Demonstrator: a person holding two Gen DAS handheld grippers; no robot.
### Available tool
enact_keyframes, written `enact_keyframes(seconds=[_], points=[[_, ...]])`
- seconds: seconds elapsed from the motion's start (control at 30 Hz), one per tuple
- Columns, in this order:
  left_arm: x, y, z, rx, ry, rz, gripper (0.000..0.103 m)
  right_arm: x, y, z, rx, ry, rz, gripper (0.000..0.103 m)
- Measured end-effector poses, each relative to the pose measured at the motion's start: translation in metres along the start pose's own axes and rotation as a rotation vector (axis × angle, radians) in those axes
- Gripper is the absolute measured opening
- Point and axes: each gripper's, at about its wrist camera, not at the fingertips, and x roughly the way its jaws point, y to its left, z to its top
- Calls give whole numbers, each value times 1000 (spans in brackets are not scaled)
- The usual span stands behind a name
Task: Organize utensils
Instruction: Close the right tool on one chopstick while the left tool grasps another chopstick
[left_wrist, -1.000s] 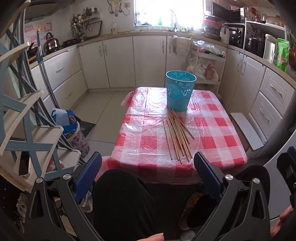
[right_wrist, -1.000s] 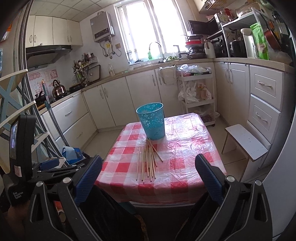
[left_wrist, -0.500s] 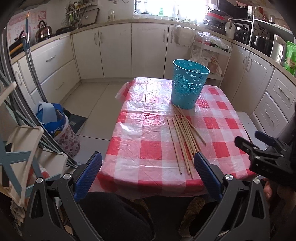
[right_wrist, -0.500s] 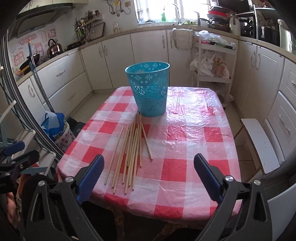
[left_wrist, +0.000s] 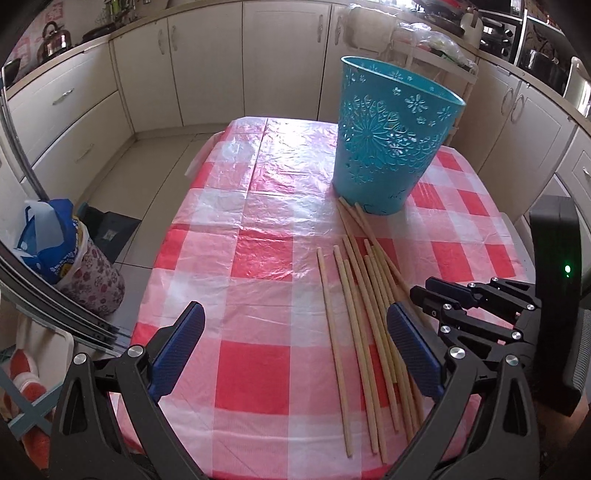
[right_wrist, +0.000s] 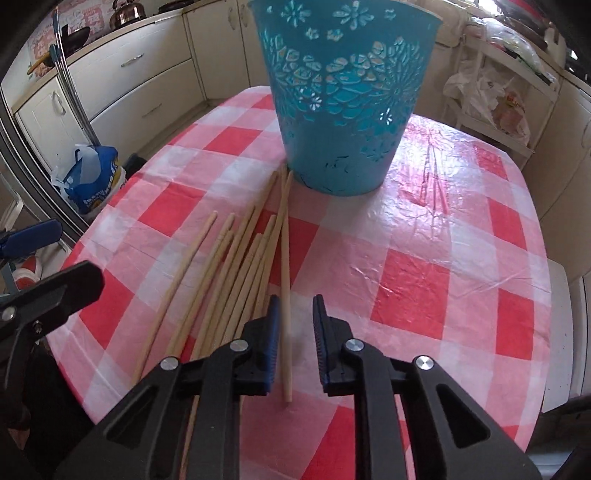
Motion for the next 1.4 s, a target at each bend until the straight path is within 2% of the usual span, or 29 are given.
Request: enact_keyframes(seconds=[0.23, 0.37, 0.43, 0.57, 0.63, 0.7, 0.77, 0.9, 1.07, 1.13, 1.17, 1.2, 1.23, 1.33, 1.4], points=[[36, 3, 7, 12, 46, 44, 95, 10, -2, 2, -48, -12, -20, 7], [52, 1, 8, 38, 63, 61, 90, 2, -20, -7, 29, 6, -51, 8], [58, 0, 9, 52, 68, 61, 86, -6, -29, -18, 83, 19, -58, 8], [70, -4, 12, 78, 101, 31, 68, -24, -40, -43, 163, 61, -39, 6], [70, -8, 13, 96, 91, 22, 64, -31, -40, -50, 168, 90, -16, 6], [70, -13, 14, 112, 91, 11, 59, -37, -42, -51, 168, 82, 3, 6], [71, -17, 15, 117, 92, 2, 56, -36, -45, -44, 163, 58, 7, 7], [74, -20, 19, 127, 92, 4, 53, -23, -47, -16, 142, 14, -1, 21], [78, -18, 23, 130, 88, 7, 50, 5, -45, 11, 117, 30, -12, 21], [79, -16, 24, 134, 83, 10, 43, 8, -41, 15, 83, 22, -25, 19], [79, -15, 24, 141, 80, 7, 38, 10, -38, 16, 58, 21, -35, 13], [78, -14, 24, 145, 77, -11, 30, 11, -36, 16, 45, 17, -34, 11], [78, -12, 25, 142, 78, -19, 27, 11, -36, 16, 50, 19, -26, 10], [77, 0, 28, 89, 92, -76, 23, 2, -47, 18, 124, -18, 54, 11], [77, 1, 28, 89, 93, -85, 23, -1, -50, 20, 137, -22, 77, 25]])
